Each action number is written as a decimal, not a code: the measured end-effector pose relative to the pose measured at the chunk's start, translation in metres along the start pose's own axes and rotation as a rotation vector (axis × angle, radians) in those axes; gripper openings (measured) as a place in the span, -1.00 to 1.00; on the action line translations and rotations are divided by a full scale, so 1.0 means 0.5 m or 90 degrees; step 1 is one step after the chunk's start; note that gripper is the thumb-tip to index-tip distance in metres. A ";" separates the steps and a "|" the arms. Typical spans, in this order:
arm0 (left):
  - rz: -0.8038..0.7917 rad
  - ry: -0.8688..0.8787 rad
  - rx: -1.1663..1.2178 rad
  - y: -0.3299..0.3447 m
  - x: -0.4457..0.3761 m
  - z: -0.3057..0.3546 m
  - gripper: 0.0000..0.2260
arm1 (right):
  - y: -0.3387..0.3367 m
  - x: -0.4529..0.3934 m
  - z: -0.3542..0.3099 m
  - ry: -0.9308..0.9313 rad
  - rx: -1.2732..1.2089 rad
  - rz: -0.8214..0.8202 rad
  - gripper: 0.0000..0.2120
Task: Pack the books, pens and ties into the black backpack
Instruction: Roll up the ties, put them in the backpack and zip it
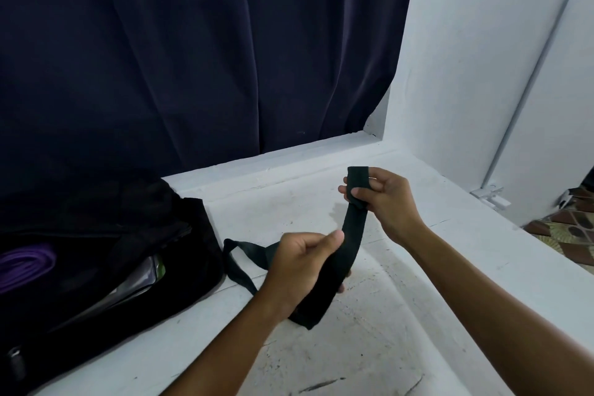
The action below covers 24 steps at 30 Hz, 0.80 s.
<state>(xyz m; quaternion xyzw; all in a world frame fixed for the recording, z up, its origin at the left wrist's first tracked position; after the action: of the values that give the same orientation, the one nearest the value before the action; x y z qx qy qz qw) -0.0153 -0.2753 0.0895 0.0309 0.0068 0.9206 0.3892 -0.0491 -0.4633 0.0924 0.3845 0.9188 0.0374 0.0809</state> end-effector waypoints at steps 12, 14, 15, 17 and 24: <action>0.012 -0.083 0.089 -0.030 0.002 0.072 -0.74 | 0.004 0.011 0.019 -0.132 0.087 -0.033 -0.82; 0.022 -0.083 0.113 -0.026 0.005 0.068 -0.76 | -0.001 0.007 0.024 -0.145 0.102 -0.041 -0.81; 0.029 -0.078 0.123 -0.025 0.006 0.068 -0.77 | -0.005 0.004 0.027 -0.153 0.124 -0.058 -0.80; 0.052 -0.066 0.130 -0.028 0.003 0.075 -0.78 | -0.013 0.002 0.033 -0.166 0.183 -0.106 -0.76; 0.021 -0.073 -0.029 -0.078 -0.050 0.128 -0.75 | -0.027 0.030 -0.001 -0.066 0.245 -0.310 -0.65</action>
<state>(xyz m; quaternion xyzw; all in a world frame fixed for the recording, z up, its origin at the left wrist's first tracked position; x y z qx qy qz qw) 0.0339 -0.2668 0.1507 0.0748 -0.0373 0.9234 0.3747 -0.0691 -0.4622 0.0892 0.1625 0.9688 -0.1774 0.0602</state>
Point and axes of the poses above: each hand's wrist, its own x-axis away from the middle knuckle, its own y-axis out of the palm, z = x × y, the point moved 1 cm from there along -x, towards the middle knuckle, and after that the axes turned 4 degrees about z, right-handed, at the moved point
